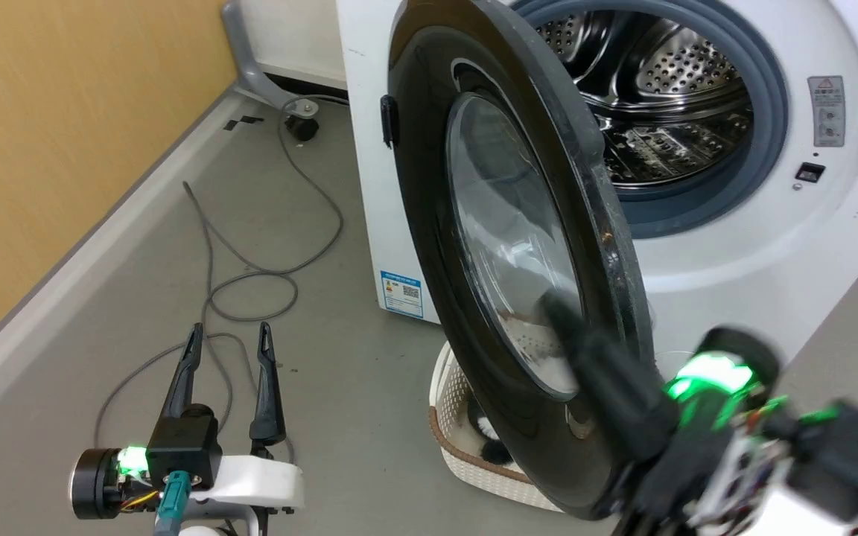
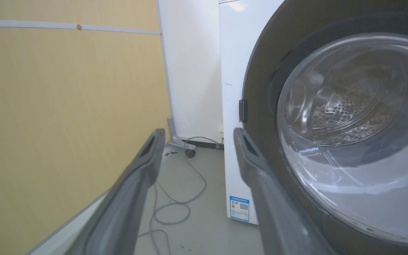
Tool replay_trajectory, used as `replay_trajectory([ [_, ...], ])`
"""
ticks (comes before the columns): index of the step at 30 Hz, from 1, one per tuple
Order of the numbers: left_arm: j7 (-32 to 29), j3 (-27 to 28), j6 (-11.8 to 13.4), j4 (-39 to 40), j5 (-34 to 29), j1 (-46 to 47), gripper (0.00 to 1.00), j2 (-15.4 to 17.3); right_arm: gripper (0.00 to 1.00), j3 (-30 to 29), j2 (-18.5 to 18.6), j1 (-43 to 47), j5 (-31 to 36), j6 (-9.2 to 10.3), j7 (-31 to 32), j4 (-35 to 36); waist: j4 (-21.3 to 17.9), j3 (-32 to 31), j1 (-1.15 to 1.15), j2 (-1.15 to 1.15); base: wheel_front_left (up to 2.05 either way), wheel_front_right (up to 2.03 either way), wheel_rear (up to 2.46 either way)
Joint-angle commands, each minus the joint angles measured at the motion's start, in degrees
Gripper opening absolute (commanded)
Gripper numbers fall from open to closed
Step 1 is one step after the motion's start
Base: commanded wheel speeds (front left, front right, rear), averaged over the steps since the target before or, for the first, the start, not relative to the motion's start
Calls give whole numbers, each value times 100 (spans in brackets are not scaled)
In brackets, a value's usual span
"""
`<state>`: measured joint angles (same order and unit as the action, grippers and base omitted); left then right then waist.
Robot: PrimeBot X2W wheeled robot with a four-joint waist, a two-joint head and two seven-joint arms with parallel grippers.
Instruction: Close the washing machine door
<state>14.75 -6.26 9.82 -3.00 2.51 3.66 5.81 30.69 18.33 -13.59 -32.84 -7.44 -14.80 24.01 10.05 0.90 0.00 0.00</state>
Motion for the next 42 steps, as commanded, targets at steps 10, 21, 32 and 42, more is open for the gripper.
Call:
replay_trajectory([
  [10, 25, 53, -31, 65, -110, -95, 100, -63, 0, 1054, 503, 178, 120, -5, -20, -1062, -202, 10, 0, 0, 0, 0, 0],
  [21, 25, 42, -28, 125, -179, -84, 100, -60, 0, 284, 291, 752, 606, -5, -20, -2047, -595, 177, 0, 0, 0, 0, 0],
  [32, 25, -109, -40, 220, -246, 135, 100, -68, 0, -867, 68, 677, 853, -5, -20, -2500, -959, 586, 0, 0, 0, 0, 0],
  [42, 25, -199, 13, 368, -280, 491, 100, -68, 0, -1781, -86, -307, 1325, -5, -20, -3035, -1257, 1310, 0, 0, 0, 0, 0],
])
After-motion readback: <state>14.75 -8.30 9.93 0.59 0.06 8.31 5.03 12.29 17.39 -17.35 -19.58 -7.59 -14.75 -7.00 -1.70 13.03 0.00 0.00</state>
